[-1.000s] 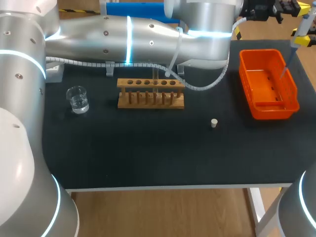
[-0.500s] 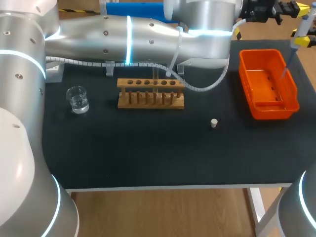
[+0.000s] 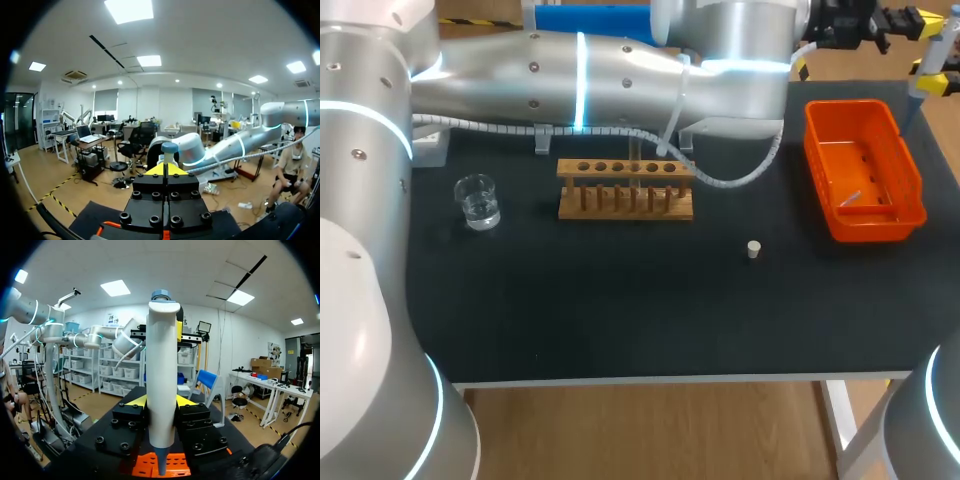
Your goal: Invert the test tube, pick up the pipette, mount the tip to pipette, aspirate from beaker and dispense into the tube, eject the tip, return the pipette, and cap with the stopper.
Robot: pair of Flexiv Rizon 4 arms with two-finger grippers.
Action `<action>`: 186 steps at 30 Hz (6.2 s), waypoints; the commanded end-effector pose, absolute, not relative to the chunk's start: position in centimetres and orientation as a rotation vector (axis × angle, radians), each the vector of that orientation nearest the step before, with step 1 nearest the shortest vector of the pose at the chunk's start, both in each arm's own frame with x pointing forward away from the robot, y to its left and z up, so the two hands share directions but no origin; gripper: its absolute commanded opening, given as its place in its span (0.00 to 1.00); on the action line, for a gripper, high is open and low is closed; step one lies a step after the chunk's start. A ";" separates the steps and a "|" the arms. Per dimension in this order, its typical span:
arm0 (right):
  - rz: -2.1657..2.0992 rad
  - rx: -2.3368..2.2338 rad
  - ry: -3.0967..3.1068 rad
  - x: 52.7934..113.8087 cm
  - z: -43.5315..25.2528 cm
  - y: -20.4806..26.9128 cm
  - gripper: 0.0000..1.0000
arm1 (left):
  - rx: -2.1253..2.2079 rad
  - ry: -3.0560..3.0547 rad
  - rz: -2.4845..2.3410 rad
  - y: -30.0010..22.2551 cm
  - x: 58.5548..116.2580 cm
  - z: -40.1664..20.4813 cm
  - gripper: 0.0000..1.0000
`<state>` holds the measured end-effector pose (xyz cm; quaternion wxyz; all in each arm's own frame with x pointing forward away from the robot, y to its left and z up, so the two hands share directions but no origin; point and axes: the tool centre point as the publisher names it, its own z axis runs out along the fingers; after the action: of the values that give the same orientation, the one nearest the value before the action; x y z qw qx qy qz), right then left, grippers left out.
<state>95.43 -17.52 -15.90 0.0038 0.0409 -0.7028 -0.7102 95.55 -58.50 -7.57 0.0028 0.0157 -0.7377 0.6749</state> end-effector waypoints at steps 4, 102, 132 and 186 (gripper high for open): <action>-2.217 0.139 -2.200 95.9 -14.9 -17.6 0.00 | 0.063 -2.338 2.153 -57.8 95.5 -7.0 0.00; -2.217 0.139 -2.200 95.9 -14.9 -17.6 0.00 | 0.145 -2.407 2.244 -30.3 84.4 -11.1 1.00; -2.217 0.139 -2.200 95.9 -14.9 -17.6 0.00 | 0.257 -2.364 2.274 -25.1 83.3 -13.9 1.00; -2.240 0.083 -2.145 86.6 -16.2 -5.4 0.00 | 0.300 -2.385 2.258 -24.9 83.2 -13.8 1.00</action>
<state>87.53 -7.69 -16.29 0.0520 0.0586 -0.6884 -0.7211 83.28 -24.80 -13.76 -0.0758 0.0889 -0.7216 0.6824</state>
